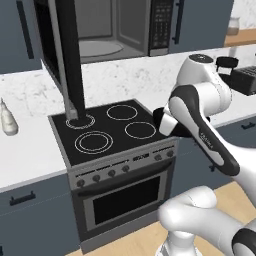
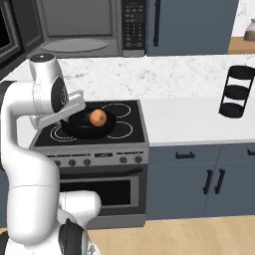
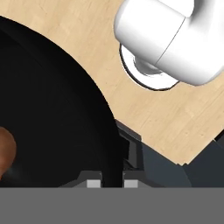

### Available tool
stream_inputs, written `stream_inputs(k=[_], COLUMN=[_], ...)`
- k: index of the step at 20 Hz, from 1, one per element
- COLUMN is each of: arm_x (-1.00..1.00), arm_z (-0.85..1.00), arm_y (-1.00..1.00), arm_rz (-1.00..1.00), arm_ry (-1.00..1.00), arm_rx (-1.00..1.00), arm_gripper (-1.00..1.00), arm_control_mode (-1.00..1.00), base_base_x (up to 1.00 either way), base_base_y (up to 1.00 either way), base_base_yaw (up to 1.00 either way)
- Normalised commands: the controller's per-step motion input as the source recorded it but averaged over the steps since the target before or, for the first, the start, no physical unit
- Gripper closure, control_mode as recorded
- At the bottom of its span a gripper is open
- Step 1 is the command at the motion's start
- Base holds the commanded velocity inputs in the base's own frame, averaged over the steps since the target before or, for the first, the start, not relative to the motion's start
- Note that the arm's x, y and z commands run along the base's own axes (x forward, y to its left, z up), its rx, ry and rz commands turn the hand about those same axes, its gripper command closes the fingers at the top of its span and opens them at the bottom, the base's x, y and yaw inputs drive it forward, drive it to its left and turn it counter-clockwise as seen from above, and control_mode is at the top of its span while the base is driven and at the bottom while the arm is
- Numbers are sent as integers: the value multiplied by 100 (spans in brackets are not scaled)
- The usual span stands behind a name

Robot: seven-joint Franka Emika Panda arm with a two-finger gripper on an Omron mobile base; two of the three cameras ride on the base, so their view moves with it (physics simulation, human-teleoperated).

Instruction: Pick the onion from the sink and place it in the bowl. Then pick the bowl and place it in the microwave. Then close the microwave door and press the start button.

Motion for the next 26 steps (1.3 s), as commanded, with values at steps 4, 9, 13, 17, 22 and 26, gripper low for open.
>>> stream_inputs(k=[4, 9, 13, 17, 22, 26], arm_x=[0, 0, 0, 0, 0, 0], arm_z=[0, 0, 0, 0, 0, 0], arm_y=[0, 0, 0, 0, 0, 0], arm_rz=[0, 0, 0, 0, 0, 0], arm_ry=[0, 0, 0, 0, 0, 0], arm_rx=[0, 0, 0, 0, 0, 0], arm_gripper=[100, 100, 100, 100, 100, 100], arm_control_mode=[100, 100, 100, 100, 100, 100], base_base_x=[55, 37, 10, 31, 30, 0], base_base_y=[33, 9, 7, 13, 0, -3], base_base_yaw=[0, 2, 9, 14, 22, 23])
